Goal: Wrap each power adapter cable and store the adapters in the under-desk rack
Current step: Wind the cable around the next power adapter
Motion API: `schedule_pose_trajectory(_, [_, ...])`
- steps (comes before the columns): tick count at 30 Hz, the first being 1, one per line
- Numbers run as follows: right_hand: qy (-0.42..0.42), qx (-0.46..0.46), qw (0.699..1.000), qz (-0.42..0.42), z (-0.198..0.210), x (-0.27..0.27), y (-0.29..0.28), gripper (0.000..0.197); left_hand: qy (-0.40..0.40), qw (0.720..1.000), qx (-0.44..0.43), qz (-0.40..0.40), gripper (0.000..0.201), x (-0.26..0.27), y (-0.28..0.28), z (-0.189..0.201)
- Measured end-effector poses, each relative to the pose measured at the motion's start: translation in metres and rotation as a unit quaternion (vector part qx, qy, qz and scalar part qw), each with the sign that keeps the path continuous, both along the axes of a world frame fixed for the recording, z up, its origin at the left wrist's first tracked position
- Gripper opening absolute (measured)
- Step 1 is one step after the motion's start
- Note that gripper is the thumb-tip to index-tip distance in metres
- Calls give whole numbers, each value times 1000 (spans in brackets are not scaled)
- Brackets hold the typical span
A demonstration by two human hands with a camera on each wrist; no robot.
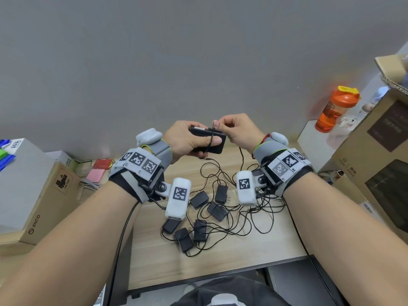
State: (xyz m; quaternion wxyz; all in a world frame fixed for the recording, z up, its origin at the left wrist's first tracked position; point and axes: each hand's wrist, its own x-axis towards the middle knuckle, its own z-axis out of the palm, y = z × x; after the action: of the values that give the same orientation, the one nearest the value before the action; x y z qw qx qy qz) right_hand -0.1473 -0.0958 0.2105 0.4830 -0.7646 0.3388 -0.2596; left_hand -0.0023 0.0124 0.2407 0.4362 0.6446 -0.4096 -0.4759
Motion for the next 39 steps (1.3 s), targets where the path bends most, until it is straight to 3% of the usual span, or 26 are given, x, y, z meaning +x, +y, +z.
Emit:
schedule_pose_trajectory(4, [22,32,999,12,-10,1,8,22,11,999,-29,42,23,-2,-4,0])
schedule_pose_trajectory(7, [40,53,997,26,-10,1,15,33,40,995,-46,76,32,1,-7,-1])
schedule_pose_trajectory(11, [113,-5,987,116,1,0,28,31,54,984,-65,159,30,8,-13,-1])
schedule_pose_trajectory(14, [127,-44,982,133,10,0,35,28,44,980,-53,188,39,15,-15,-7])
schedule_pose_trajectory(18, [91,-90,986,107,23,-4,29,25,11,985,-23,170,37,20,-11,-13])
schedule_pose_trajectory(23, [-4,-71,996,49,35,-8,14,22,-30,994,2,108,34,16,-8,-15])
schedule_pose_trajectory(30, [-25,-84,996,0,33,-7,-4,21,-63,997,-5,41,31,5,-8,-6])
schedule_pose_trajectory(39, [-12,-29,999,-8,14,-4,-3,29,-37,998,-48,35,28,1,-8,4])
